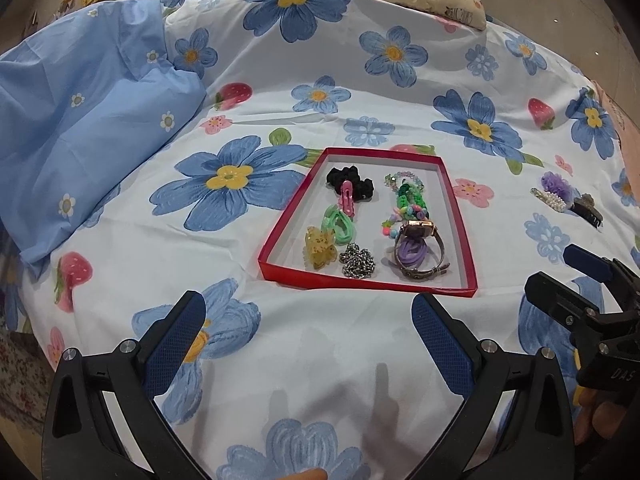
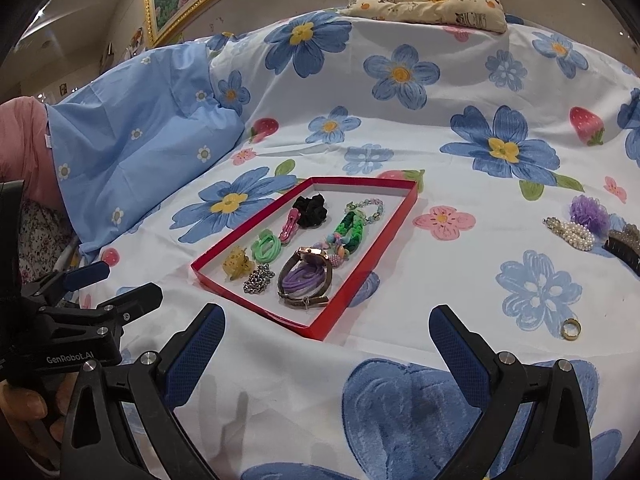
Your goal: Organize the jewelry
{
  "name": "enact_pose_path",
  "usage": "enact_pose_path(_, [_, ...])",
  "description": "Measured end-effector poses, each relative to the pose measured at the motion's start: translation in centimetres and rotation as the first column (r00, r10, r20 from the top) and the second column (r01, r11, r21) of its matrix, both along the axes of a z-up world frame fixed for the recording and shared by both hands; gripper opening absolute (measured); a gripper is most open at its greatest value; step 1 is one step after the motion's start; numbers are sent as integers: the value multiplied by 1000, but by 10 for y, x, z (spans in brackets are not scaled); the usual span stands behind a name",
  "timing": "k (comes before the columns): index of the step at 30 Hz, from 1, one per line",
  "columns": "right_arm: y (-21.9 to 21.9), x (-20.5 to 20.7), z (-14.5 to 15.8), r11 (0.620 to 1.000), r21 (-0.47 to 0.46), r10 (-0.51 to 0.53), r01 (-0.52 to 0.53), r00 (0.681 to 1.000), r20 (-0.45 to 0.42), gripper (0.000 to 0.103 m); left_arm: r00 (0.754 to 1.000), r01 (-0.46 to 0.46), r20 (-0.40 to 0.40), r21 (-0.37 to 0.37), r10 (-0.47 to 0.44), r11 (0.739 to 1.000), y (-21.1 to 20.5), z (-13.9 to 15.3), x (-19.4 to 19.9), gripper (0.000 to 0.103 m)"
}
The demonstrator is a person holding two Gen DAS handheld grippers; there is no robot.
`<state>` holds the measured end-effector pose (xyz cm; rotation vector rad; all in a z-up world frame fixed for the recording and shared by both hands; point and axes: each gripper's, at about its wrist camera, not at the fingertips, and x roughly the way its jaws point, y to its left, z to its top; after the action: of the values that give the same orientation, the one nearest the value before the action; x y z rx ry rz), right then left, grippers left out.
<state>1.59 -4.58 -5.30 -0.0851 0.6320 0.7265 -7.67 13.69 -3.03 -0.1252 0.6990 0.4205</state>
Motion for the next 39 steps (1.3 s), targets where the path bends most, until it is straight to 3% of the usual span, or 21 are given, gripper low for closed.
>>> enact_pose_path(39, [-1,-6,4,1000,0,-9,9,1000,20,103,1000,16,21,13,-17,1000,-13,8,-6,103])
